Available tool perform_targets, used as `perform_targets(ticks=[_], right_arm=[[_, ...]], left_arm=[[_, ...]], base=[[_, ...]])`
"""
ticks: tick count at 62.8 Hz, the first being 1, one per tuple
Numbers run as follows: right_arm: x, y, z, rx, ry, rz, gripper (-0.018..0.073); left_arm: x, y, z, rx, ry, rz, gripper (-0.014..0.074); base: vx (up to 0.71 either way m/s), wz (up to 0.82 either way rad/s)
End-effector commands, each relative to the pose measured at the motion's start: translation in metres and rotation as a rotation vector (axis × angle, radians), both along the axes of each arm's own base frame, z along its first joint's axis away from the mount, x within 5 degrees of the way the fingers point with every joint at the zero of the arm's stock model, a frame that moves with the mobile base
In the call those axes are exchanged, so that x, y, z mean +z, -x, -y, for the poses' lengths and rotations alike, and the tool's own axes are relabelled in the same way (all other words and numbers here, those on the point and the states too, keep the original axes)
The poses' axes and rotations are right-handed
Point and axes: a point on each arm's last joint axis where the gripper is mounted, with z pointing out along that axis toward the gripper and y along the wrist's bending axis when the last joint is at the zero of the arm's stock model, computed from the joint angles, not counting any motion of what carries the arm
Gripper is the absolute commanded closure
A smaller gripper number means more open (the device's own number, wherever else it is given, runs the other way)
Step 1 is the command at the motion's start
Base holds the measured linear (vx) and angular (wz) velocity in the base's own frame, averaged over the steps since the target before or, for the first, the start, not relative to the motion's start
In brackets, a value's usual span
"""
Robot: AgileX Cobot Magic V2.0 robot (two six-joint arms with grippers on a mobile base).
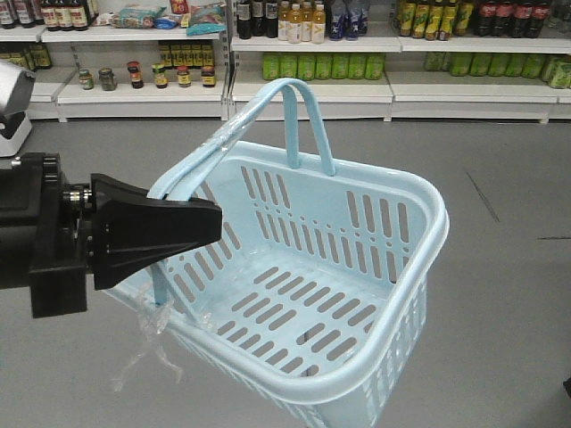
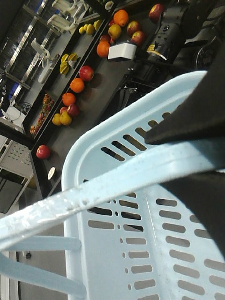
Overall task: Pick three apples into basket with both arms
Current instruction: 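Drive the base with the held basket toward another fruit table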
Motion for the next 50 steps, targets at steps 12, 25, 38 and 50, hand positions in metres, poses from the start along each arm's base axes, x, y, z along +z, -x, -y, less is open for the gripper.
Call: perform_targets(ticks=[12, 25, 38, 50], right_arm=[[0.0026, 0.0003, -0.0013, 0.012, 0.011, 0.069, 0.0564], [0.0026, 0.0003, -0.0013, 0.012, 0.011, 0.069, 0.0564], [0.0026, 0.0003, -0.0013, 0.012, 0.011, 0.069, 0.0564], [0.0026, 0.0003, -0.0013, 0.012, 0.011, 0.069, 0.0564]], left_arm=[[0.0143, 0.0048, -0.0022, 0.016, 0.023, 0.041, 0.0603], [0.0143, 0.0048, -0.0022, 0.016, 0.023, 0.041, 0.0603], [0.0143, 0.0048, -0.0022, 0.016, 0.023, 0.041, 0.0603], [0.0143, 0.0048, -0.0022, 0.016, 0.023, 0.041, 0.0603]], base=[[0.23, -0.24], [0.22, -0.29], [0.2, -0.34], [0.19, -0.35]])
